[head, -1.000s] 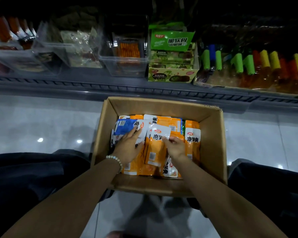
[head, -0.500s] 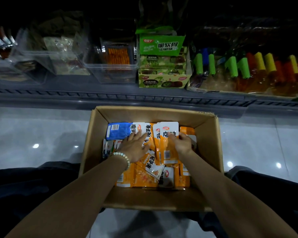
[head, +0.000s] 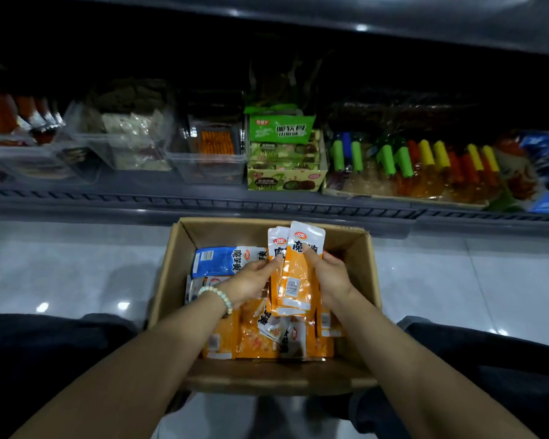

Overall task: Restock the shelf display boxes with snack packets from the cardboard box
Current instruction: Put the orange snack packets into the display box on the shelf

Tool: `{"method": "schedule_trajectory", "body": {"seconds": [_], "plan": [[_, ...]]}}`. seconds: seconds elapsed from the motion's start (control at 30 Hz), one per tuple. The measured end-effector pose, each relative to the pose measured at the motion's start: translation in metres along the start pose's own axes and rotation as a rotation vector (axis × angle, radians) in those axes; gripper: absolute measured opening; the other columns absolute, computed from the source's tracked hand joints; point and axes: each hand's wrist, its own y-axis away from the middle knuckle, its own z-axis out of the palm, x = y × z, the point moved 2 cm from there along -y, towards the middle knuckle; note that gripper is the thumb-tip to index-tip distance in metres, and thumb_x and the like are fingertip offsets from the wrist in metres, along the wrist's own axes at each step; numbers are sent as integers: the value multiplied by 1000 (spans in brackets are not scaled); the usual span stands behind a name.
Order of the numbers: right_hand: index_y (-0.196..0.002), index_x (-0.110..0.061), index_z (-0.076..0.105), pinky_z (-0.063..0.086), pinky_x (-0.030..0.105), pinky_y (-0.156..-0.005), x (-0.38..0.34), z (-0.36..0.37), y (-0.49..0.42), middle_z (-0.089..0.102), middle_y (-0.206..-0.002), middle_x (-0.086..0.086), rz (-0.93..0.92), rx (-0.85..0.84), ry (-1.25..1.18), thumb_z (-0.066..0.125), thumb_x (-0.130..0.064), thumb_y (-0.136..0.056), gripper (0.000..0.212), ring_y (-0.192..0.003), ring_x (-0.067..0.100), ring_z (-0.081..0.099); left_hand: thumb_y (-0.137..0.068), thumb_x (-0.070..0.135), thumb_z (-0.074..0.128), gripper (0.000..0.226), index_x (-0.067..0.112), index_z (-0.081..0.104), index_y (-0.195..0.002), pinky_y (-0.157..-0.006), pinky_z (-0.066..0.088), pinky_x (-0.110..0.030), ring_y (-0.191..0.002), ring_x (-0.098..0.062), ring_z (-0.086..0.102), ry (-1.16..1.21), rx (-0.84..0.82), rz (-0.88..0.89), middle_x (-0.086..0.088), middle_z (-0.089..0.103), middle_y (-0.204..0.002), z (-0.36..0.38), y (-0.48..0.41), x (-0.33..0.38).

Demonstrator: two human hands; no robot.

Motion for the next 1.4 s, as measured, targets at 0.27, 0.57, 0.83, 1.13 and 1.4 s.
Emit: {"method": "schedule_trajectory", "body": {"seconds": [0.27, 0.57, 0.83, 1.13, 1.4], "plan": [[-113, -7, 65, 59, 37, -72, -98, 31, 69, 72, -100, 13, -192, -185, 45, 62, -26, -91, 29, -86, 26, 71, -92, 36, 57, 26, 14, 63, -105, -82, 56, -33, -89, -18, 69, 133, 174, 343, -9, 71, -108, -30, 88, 104], [-111, -10, 63, 56, 32, -65, -156, 26, 142, 73, -99, 11, -252, -266, 118, 64, -33, -88, 33, -85, 25, 71, -97, 47, 42, 42, 14, 66, -107, -97, 50, -44, -96, -22, 69, 89, 271, 549, -6, 74, -98, -33, 169, 153], [-119, -13, 58, 54, 26, -56, -163, 53, 159, 72, -90, 4, -425, -195, -16, 47, -27, -99, 26, -73, 14, 70, -99, 34, 43, 20, 24, 59, -108, -73, 56, -24, -83, -10, 69, 73, 246, 657, 2, 71, -94, 8, 184, 165], [-121, -23, 61, 48, 45, -97, -195, 49, 171, 70, -112, 4, -471, -408, 31, 43, -44, -95, 37, -106, 23, 65, -97, 30, 50, 14, 24, 58, -106, -60, 53, -17, -72, -4, 69, 159, 225, 718, 7, 71, -87, -2, 192, 189], [-130, -26, 58, 38, 43, -106, -199, 52, 173, 56, -136, 4, -420, -788, 50, 71, -72, -59, 85, -126, 20, 53, -95, 33, 48, 27, 25, 57, -119, -76, 57, -30, -90, -14, 70, 246, -97, 592, -2, 74, -101, -5, 209, 194]]}}
